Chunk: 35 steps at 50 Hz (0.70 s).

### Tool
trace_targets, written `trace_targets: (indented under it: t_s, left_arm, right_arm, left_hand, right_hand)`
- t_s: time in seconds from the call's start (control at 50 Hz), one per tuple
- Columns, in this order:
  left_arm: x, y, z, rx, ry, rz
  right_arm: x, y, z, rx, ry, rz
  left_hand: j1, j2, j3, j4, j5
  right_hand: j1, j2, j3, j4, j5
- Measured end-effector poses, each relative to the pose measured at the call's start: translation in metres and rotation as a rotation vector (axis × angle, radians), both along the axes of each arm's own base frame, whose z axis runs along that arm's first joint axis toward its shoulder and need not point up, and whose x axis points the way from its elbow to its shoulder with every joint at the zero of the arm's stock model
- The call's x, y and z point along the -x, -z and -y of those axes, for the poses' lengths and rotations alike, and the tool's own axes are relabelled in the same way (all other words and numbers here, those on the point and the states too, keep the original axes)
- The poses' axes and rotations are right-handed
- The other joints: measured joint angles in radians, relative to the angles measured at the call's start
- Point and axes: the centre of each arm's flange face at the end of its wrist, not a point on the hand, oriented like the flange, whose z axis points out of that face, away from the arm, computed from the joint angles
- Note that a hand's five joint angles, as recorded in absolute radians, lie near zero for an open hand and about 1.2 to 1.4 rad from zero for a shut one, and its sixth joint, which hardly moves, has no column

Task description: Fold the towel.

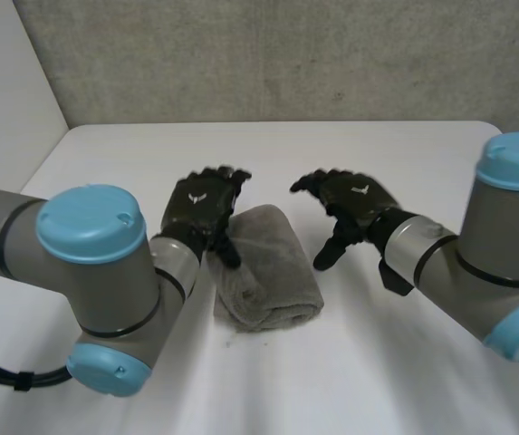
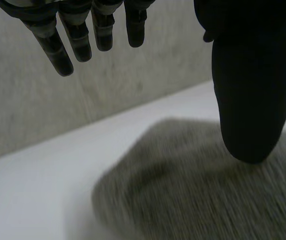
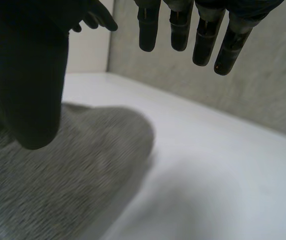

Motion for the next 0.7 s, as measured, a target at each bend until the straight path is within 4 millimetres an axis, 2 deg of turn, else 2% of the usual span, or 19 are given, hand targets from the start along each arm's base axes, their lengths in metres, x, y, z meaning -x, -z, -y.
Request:
trace_targets:
  t_s: [0.14,0.3,0.42,0.54,0.7]
  left_arm:
    - [-0.009,0.020,-0.008,-0.079,-0.063,0.086]
    - [-0.016,0.043,-0.014,-0.131,-0.080,0.158]
    - [-0.015,0.058,-0.015,-0.159,-0.069,0.184]
    - [-0.011,0.076,-0.014,-0.176,-0.052,0.221]
    - [-0.008,0.078,-0.008,-0.144,-0.036,0.261]
  right_arm:
    - [-0.020,0.033,0.008,-0.132,-0.080,-0.054]
    - [-0.038,0.061,0.011,-0.170,-0.129,-0.117]
    - [-0.042,0.069,0.017,-0.121,-0.129,-0.177]
    - [-0.041,0.068,0.026,-0.037,-0.107,-0.240]
    - [-0.034,0.070,0.035,-0.003,-0.098,-0.276]
  left_hand:
    - [-0.003,-0.002,-0.001,-0.001,0.000]
    - [-0.003,-0.002,-0.002,-0.001,0.000]
    - [-0.003,-0.002,-0.002,-0.001,0.000]
    - [-0.002,0.000,0.000,0.000,0.000]
    - [-0.003,-0.002,-0.001,0.000,-0.005]
  right_hand:
    - [0.000,0.000,-0.001,0.000,-0.003]
    - [0.000,0.000,0.000,0.000,-0.004]
    - [0.000,0.000,0.000,0.000,-0.007]
    - [0.000,0.000,0.000,0.000,-0.008]
    - [-0.013,0.000,0.000,0.000,-0.008]
